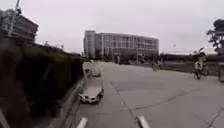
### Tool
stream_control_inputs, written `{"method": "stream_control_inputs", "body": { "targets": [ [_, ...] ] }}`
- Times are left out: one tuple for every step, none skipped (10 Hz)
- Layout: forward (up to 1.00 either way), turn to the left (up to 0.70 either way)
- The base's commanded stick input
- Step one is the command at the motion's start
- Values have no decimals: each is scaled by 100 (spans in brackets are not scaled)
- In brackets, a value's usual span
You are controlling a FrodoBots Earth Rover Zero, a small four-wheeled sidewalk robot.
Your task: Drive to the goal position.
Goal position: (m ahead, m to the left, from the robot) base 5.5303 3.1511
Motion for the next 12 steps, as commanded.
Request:
{"method": "stream_control_inputs", "body": {
  "targets": [
    [70, -35],
    [70, -15],
    [70, 0],
    [70, 0],
    [70, 0],
    [70, 0],
    [70, 0],
    [70, 0],
    [70, 30],
    [70, 35],
    [70, 35],
    [70, 35]
  ]
}}
